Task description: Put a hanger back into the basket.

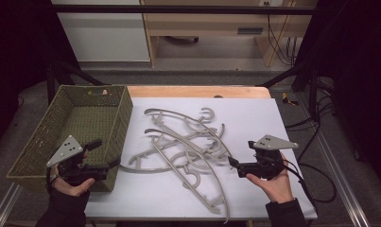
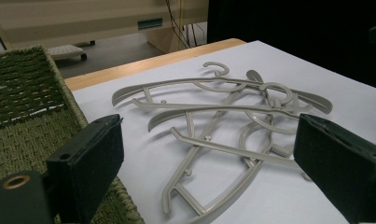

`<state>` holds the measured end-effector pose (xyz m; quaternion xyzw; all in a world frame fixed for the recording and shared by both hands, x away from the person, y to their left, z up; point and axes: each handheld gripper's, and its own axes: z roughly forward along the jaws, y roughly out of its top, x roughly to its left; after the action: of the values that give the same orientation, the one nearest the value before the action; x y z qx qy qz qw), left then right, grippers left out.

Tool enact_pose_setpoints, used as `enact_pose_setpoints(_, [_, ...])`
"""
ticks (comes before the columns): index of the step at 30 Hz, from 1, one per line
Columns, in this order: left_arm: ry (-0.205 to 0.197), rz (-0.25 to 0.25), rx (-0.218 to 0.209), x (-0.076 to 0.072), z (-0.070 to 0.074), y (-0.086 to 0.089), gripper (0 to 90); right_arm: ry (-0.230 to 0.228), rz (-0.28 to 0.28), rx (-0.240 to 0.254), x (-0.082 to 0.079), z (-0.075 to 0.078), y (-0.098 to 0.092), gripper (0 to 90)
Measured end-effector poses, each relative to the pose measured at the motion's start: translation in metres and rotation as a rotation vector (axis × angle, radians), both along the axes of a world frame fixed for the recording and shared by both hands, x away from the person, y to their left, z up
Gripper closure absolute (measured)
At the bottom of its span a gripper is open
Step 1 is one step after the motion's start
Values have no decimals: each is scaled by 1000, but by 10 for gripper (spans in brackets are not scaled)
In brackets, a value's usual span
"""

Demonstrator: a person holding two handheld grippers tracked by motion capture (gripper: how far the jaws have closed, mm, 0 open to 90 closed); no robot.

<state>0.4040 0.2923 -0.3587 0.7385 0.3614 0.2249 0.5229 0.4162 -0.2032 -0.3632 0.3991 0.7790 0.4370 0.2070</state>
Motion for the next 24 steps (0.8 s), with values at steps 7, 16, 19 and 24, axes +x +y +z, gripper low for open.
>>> enact_pose_setpoints(7, [3,-12,10,1,-1,-3,80,61,22,-72,10,-2,23,157])
enact_pose_setpoints(16, [8,-17,28,3,-3,-5,80,172,62,-215,25,-16,52,236])
enact_pose_setpoints(19, [9,-17,29,3,-4,-5,80,219,69,-247,27,-21,59,273])
enact_pose_setpoints(24, [10,-20,29,3,-4,-6,80,278,66,-283,29,-31,65,310])
